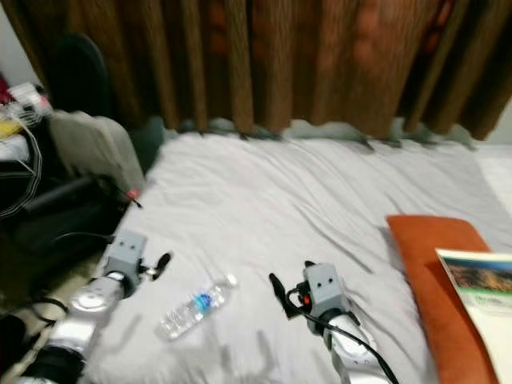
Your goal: Clean up the room
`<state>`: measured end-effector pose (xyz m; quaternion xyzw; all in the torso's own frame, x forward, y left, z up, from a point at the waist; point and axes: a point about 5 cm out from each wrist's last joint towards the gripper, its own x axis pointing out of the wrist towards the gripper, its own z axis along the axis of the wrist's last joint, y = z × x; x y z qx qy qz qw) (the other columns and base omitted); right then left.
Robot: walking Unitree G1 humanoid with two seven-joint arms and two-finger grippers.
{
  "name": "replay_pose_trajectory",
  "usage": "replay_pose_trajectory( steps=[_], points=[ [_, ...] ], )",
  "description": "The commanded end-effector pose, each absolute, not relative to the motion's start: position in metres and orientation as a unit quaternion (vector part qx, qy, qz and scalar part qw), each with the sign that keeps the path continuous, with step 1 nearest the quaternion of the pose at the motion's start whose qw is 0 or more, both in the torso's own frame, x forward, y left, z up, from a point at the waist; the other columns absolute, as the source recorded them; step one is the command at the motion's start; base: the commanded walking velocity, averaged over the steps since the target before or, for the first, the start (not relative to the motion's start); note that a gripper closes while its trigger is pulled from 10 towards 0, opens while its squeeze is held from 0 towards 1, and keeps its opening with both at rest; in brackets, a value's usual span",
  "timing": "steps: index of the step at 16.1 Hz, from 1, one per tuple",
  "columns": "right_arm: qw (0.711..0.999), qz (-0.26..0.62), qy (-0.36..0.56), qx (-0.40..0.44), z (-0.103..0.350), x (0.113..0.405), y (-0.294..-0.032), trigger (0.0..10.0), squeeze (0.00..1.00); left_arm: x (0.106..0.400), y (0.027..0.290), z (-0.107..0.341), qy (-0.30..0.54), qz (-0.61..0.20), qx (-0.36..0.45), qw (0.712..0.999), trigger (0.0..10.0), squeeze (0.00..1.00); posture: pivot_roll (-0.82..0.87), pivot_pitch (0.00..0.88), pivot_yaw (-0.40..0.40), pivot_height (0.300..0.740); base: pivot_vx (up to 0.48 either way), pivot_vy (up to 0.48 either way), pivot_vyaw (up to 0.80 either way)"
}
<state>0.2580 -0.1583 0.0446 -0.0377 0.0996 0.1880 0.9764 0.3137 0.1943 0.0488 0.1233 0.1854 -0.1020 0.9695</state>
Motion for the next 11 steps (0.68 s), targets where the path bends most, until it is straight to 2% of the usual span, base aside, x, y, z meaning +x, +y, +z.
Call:
replay_pose_trajectory(
  steps=[1, 3, 6, 9, 11],
  points=[
    [0.967, 0.229, 0.107, -0.040, 0.042, 0.247, -0.145, 10.0, 0.00, 0.314, 0.201, 0.042, 0.212, -0.111, 0.127, 0.962, 10.0, 0.00, -0.07, 0.218, 0.022, 0.740, 0.000, 0.000, 0.00],
    [0.960, 0.250, 0.116, -0.052, 0.037, 0.237, -0.137, 10.0, 0.00, 0.331, 0.195, 0.050, 0.211, -0.135, 0.122, 0.960, 10.0, 0.00, -0.10, 0.368, 0.022, 0.740, 0.000, 0.000, 0.00],
    [0.960, 0.252, 0.100, -0.064, 0.050, 0.229, -0.133, 10.0, 0.00, 0.352, 0.186, 0.076, 0.159, -0.159, 0.130, 0.966, 10.0, 0.00, -0.16, 0.540, 0.025, 0.740, 0.000, 0.000, 0.00],
    [0.966, 0.236, 0.092, -0.056, 0.067, 0.205, -0.133, 10.0, 0.00, 0.358, 0.180, 0.083, 0.138, -0.181, 0.192, 0.955, 10.0, 0.00, -0.21, 0.625, 0.005, 0.740, 0.000, 0.000, 0.00],
    [0.965, 0.238, 0.097, -0.052, 0.068, 0.191, -0.131, 10.0, 0.00, 0.358, 0.179, 0.083, 0.138, -0.184, 0.184, 0.956, 10.0, 0.00, -0.22, 0.638, -0.002, 0.740, 0.000, 0.000, 0.00]
  ],
)
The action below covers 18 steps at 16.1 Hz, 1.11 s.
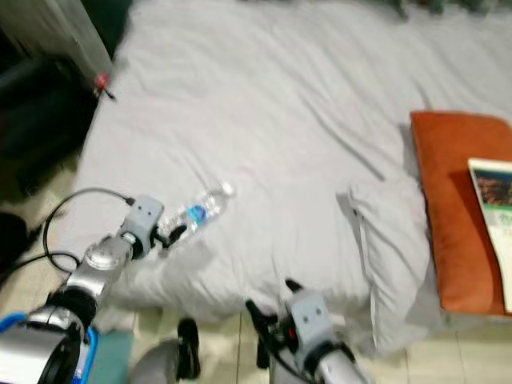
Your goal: Clean up the room
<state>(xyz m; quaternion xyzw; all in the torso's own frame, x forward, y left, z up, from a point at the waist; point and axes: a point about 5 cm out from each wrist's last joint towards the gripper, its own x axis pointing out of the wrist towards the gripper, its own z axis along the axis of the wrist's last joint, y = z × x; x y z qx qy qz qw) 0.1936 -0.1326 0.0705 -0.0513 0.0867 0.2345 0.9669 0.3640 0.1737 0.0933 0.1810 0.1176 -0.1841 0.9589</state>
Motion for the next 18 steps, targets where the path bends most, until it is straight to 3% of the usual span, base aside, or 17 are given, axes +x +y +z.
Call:
replay_pose_trajectory(
  steps=[1, 6, 8, 10, 11, 13, 14, 17, 18],
  points=[
    [0.963, 0.240, 0.109, -0.045, 0.065, 0.179, -0.128, 10.0, 0.00, 0.359, 0.173, 0.083, 0.138, -0.191, 0.173, 0.956, 10.0, 0.00, -0.22, 0.649, -0.009, 0.740, 0.000, 0.000, 0.00],
    [0.960, 0.247, 0.127, -0.032, 0.067, 0.164, -0.115, 10.0, 0.00, 0.352, 0.168, 0.068, 0.159, -0.200, 0.252, 0.933, 10.0, 0.00, -0.23, 0.649, -0.006, 0.740, 0.000, 0.000, 0.00],
    [0.960, 0.245, 0.132, -0.031, 0.069, 0.162, -0.115, 10.0, 0.00, 0.348, 0.174, 0.061, 0.178, -0.197, 0.301, 0.916, 10.0, 0.00, -0.23, 0.643, -0.006, 0.740, 0.000, 0.000, 0.00],
    [0.960, 0.242, 0.137, -0.032, 0.069, 0.159, -0.117, 10.0, 0.00, 0.347, 0.187, 0.061, 0.187, -0.171, 0.310, 0.916, 10.0, 0.00, -0.24, 0.641, -0.006, 0.740, 0.000, 0.000, 0.00],
    [0.960, 0.241, 0.139, -0.032, 0.069, 0.158, -0.118, 10.0, 0.00, 0.348, 0.192, 0.062, 0.189, -0.160, 0.310, 0.918, 0.7, 0.00, -0.24, 0.640, -0.008, 0.740, 0.000, 0.000, 0.00],
    [0.960, 0.240, 0.141, -0.033, 0.069, 0.157, -0.119, 10.0, 0.00, 0.348, 0.195, 0.062, 0.191, -0.153, 0.310, 0.919, 0.7, 0.00, -0.24, 0.640, -0.008, 0.740, 0.000, 0.000, 0.00],
    [0.960, 0.239, 0.144, -0.032, 0.069, 0.155, -0.119, 10.0, 0.00, 0.348, 0.200, 0.063, 0.192, -0.143, 0.309, 0.920, 0.0, 0.00, -0.23, 0.646, -0.008, 0.740, 0.000, 0.000, 0.00],
    [0.960, 0.237, 0.146, -0.031, 0.069, 0.154, -0.118, 10.0, 0.00, 0.346, 0.205, 0.062, 0.198, -0.133, 0.296, 0.925, 0.0, 0.00, -0.22, 0.644, -0.005, 0.740, 0.000, 0.000, 0.00],
    [0.959, 0.236, 0.151, -0.030, 0.066, 0.154, -0.118, 10.0, 0.00, 0.345, 0.210, 0.061, 0.206, -0.108, 0.259, 0.937, 0.0, 0.00, -0.22, 0.637, -0.001, 0.740, 0.000, 0.000, 0.00]
  ],
)
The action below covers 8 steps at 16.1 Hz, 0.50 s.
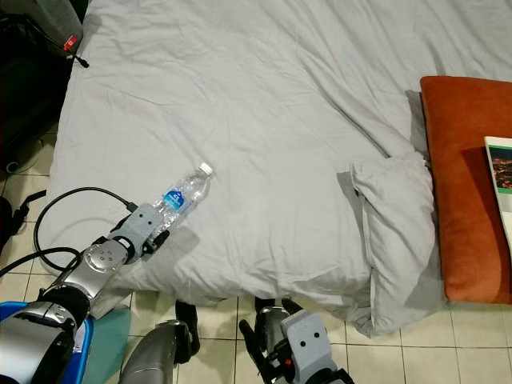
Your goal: Clean up the room
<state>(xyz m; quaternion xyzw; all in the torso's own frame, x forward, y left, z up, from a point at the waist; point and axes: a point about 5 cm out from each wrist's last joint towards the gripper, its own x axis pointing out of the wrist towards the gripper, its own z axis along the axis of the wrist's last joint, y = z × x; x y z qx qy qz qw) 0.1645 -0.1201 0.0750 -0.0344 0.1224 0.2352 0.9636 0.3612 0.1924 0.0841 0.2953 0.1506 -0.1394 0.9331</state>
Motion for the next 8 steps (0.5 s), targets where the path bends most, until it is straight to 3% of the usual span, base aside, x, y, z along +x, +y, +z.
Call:
replay_pose_trajectory(
  steps=[1, 2, 8],
  points=[
    [0.959, 0.236, 0.151, -0.030, 0.0659, 0.1544, -0.1180, 10.0, 0.00, 0.3451, 0.2099, 0.0609, 0.206, -0.108, 0.259, 0.937, 0.0, 0.00, -0.22, 0.637, -0.001, 0.740, 0.000, 0.000, 0.00],
    [0.959, 0.236, 0.152, -0.030, 0.0643, 0.1557, -0.1173, 10.0, 0.00, 0.3440, 0.2125, 0.0598, 0.208, -0.092, 0.222, 0.948, 0.0, 0.00, -0.21, 0.625, -0.003, 0.740, 0.000, 0.000, 0.00],
    [0.960, 0.235, 0.150, -0.030, 0.0635, 0.1633, -0.1183, 10.0, 0.00, 0.3420, 0.2093, 0.0591, 0.184, -0.089, 0.173, 0.963, 0.0, 0.00, -0.20, 0.580, 0.003, 0.740, 0.000, 0.000, 0.00]
  ],
)
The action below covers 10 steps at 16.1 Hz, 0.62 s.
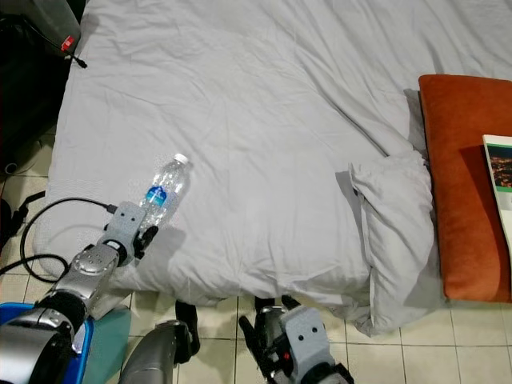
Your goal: Clean up the room
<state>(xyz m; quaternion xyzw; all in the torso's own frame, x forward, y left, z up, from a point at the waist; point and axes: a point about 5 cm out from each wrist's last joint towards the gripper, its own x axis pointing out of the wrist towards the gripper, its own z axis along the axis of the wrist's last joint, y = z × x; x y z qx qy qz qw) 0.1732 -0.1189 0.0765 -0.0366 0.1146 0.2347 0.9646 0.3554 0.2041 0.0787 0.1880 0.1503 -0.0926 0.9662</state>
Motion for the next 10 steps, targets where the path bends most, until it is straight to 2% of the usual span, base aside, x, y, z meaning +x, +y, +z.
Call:
replay_pose_trajectory(
  steps=[1, 4, 6, 7, 10],
  points=[
    [0.960, 0.235, 0.150, -0.029, 0.063, 0.166, -0.119, 10.0, 0.00, 0.341, 0.207, 0.060, 0.171, -0.095, 0.162, 0.967, 0.0, 0.00, -0.18, 0.537, 0.009, 0.740, 0.000, 0.000, 0.00],
    [0.964, 0.221, 0.146, -0.019, 0.061, 0.182, -0.124, 10.0, 0.00, 0.337, 0.202, 0.065, 0.104, -0.106, 0.123, 0.981, 0.0, 0.00, -0.11, 0.415, 0.019, 0.740, 0.000, 0.000, 0.00],
    [0.966, 0.215, 0.141, -0.015, 0.062, 0.187, -0.126, 10.0, 0.00, 0.334, 0.202, 0.068, 0.076, -0.105, 0.107, 0.986, 0.0, 0.00, -0.09, 0.382, 0.022, 0.740, 0.000, 0.000, 0.00],
    [0.969, 0.207, 0.137, -0.014, 0.061, 0.195, -0.129, 10.0, 0.00, 0.330, 0.200, 0.072, 0.051, -0.106, 0.092, 0.989, 0.0, 0.00, -0.04, 0.314, 0.027, 0.740, 0.000, 0.000, 0.00],
    [0.972, 0.194, 0.129, -0.013, 0.062, 0.203, -0.133, 10.0, 0.00, 0.322, 0.196, 0.078, 0.021, -0.110, 0.085, 0.990, 0.0, 0.00, -0.02, 0.281, 0.032, 0.740, 0.000, 0.000, 0.00]
  ],
)
